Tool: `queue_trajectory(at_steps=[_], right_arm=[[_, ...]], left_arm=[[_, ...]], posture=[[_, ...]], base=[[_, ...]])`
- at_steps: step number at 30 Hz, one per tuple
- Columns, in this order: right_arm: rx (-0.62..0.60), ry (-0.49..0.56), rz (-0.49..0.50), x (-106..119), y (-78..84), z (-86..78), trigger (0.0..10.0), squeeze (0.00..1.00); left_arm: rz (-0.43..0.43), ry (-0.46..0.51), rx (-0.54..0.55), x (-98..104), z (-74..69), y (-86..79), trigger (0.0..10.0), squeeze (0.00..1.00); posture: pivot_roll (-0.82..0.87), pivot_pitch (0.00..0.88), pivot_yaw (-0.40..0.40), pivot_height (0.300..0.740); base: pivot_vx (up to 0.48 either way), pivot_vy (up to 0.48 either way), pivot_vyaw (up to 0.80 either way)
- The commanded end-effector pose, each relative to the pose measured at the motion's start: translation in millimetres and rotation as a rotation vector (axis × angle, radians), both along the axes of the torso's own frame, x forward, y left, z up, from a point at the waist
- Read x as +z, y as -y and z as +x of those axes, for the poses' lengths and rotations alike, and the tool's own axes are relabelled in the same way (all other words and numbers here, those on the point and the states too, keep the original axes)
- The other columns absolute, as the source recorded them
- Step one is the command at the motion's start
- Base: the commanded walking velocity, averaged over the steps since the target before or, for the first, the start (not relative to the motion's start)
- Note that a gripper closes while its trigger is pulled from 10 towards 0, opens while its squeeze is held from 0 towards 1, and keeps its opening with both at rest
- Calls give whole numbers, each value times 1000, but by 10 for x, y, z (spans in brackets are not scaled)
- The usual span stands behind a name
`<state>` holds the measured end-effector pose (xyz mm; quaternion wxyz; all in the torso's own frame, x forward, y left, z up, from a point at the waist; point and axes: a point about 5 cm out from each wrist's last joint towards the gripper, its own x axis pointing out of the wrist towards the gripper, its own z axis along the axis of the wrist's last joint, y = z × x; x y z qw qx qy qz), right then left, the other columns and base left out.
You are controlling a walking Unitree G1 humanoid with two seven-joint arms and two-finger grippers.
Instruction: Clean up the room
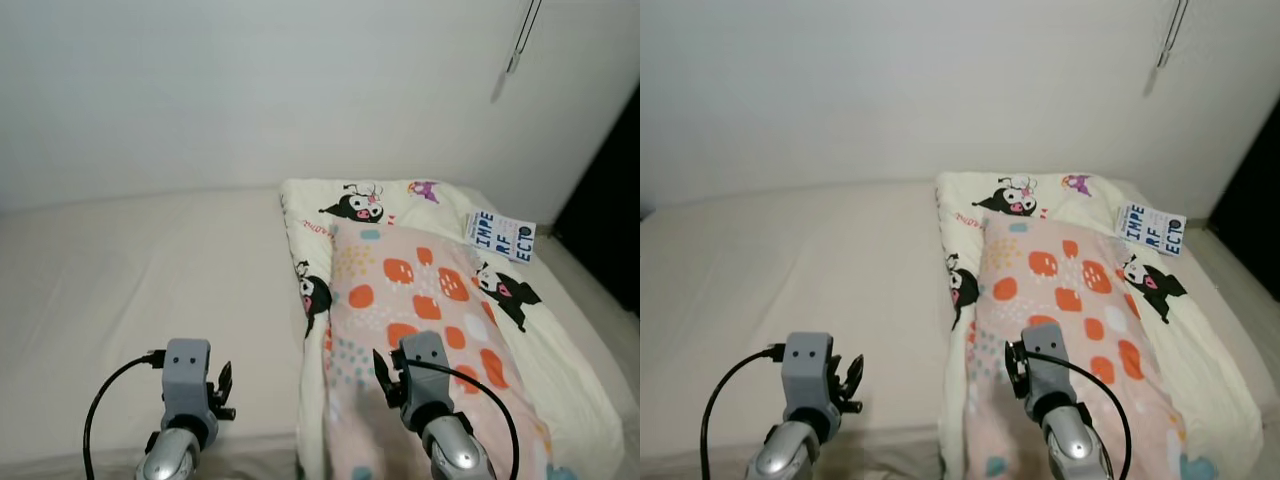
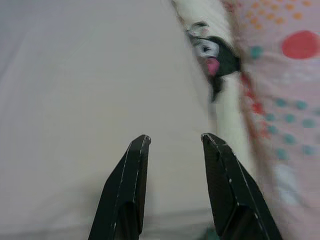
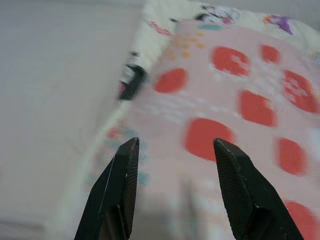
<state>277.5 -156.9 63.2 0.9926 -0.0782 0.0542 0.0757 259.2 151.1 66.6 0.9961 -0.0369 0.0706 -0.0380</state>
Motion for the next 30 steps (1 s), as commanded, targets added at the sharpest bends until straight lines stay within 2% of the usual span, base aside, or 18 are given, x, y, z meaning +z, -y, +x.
queue_trajectory(at_steps=[1, 8, 11, 16, 18, 24, 30], right_arm=[[-2, -6, 3, -24, 0, -15, 10000, 0], [-4, -8, 3, -25, 4, -14, 10000, 0], [-6, -7, 3, -27, 4, -17, 10000, 0], [-8, -7, 3, -27, 6, -18, 10000, 0], [-10, -7, 2, -30, 11, -22, 10000, 0], [-15, -8, 2, -33, 25, -20, 10000, 0], [-16, -5, 1, -28, 31, -11, 10000, 0]], left_arm=[[7, -7, 4, -2, -16, -9, 10000, 0], [18, -21, 5, -8, -2, -13, 10000, 0], [39, -79, -13, -61, 8, -7, 10000, 0], [44, -89, -4, -73, 25, -19, 10000, 0], [52, -83, -8, -62, 28, -18, 10000, 0], [88, -73, -7, -40, 47, -7, 10000, 0], [67, -23, 30, 27, 65, -23, 10000, 0]], posture=[[-38, 152, 15, 740], [-38, 153, 17, 740], [-37, 152, 20, 740], [-38, 153, 22, 740], [-38, 153, 22, 740], [-36, 153, 22, 740], [-37, 149, 20, 740]], base=[[0, -480, 0], [0, -479, 0], [0, 126, 0], [0, 406, 0], [0, 446, 0], [0, 0, 0], [0, 0, 0]])
